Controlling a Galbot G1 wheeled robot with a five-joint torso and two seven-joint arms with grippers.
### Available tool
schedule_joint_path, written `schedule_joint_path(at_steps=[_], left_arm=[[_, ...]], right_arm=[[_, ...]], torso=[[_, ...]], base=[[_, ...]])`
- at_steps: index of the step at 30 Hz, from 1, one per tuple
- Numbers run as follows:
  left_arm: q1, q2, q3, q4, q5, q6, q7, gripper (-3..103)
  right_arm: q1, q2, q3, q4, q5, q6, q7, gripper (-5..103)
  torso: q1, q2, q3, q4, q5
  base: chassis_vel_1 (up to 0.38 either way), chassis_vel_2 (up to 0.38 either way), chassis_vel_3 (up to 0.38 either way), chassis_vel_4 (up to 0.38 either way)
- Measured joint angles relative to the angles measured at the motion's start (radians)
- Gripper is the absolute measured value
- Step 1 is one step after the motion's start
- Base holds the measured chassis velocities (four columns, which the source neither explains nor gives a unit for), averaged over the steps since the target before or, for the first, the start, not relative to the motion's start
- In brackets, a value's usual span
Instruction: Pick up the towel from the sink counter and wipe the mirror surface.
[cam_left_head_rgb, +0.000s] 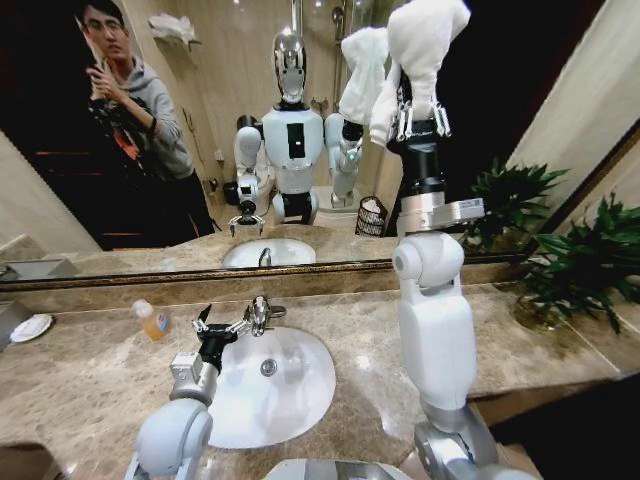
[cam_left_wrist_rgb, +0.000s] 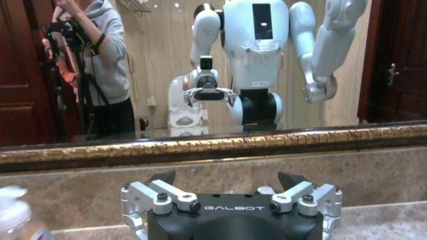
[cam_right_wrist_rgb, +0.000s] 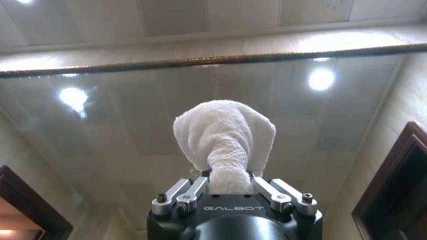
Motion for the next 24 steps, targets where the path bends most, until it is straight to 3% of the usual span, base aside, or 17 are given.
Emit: schedule_joint_path(at_steps=[8, 18, 24], left_arm=[[0.000, 0.000, 0.000, 0.000, 0.000, 0.000, 0.000, 100], [0.000, 0.000, 0.000, 0.000, 0.000, 0.000, 0.000, 100], [0.000, 0.000, 0.000, 0.000, 0.000, 0.000, 0.000, 100]], right_arm=[[0.000, -0.001, 0.005, -0.044, 0.011, 0.024, -0.003, 19], [0.131, 0.038, 0.021, -0.399, 0.003, 0.181, -0.056, 19], [0.164, 0.064, 0.012, -0.488, -0.020, 0.209, -0.065, 19]], torso=[[-0.001, 0.000, 0.000, -0.0001, -0.0001], [0.001, 0.000, 0.000, 0.0001, -0.0003], [0.000, 0.000, 0.000, 0.0001, -0.0004]], base=[[0.185, -0.161, -0.159, 0.155], [0.039, -0.048, -0.033, 0.038], [-0.055, 0.036, 0.031, -0.042]])
